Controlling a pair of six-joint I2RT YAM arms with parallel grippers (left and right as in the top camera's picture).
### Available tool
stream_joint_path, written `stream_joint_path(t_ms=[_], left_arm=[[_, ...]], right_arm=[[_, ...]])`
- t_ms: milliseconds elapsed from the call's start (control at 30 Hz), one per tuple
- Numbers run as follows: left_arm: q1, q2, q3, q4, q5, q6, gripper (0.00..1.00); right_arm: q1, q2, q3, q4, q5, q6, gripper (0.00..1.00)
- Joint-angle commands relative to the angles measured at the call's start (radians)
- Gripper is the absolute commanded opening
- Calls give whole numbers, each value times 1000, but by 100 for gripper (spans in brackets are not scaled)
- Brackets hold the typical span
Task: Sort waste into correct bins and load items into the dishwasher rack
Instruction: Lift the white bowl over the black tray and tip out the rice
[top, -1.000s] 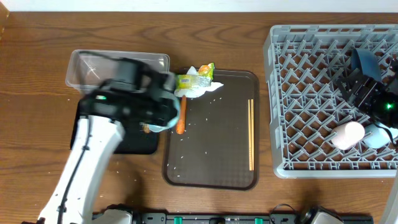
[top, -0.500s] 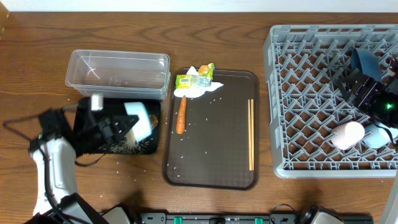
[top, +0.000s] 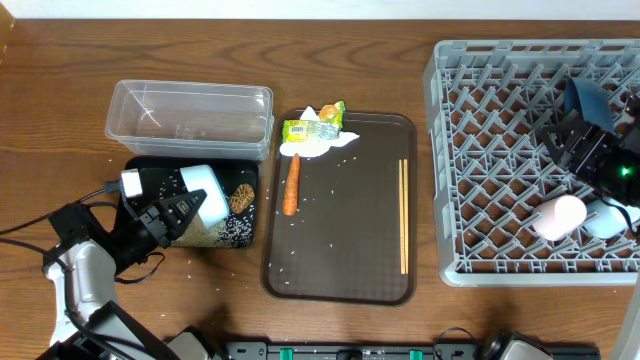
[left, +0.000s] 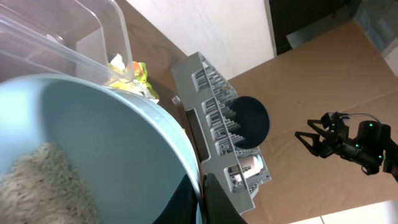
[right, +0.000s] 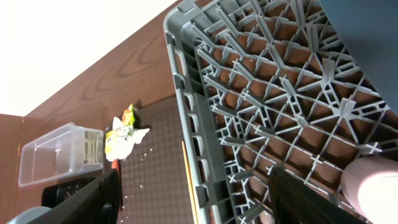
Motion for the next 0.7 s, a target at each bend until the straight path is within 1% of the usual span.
stream_joint_path(t_ms=[0,200,267,433,500,567,600,667], left_arm=[[6,6,-6,1,34,28,6],[6,6,-6,28,32,29,6],[6,6,-6,70,-11,27,6],[5,8,-6,72,26,6,6],[5,8,-6,82,-35,3,6],[5,10,-6,82,-119,-75,6],[5,12,-6,81,-109,-103,6],[5,13,-8,85,-33,-79,6]], right_arm=[[13,-1,3,0,-3,10,69],[13,-1,3,-2,-3,10,69],[13,-1,3,-2,-3,10,69],[13,-1,3,-6,-3,10,69],[13,-1,3,-5,-3,10,69],[13,-1,3,-5,-4,10,69],[13,-1,3,-5,-4,10,69],[13,-1,3,-6,-3,10,69]])
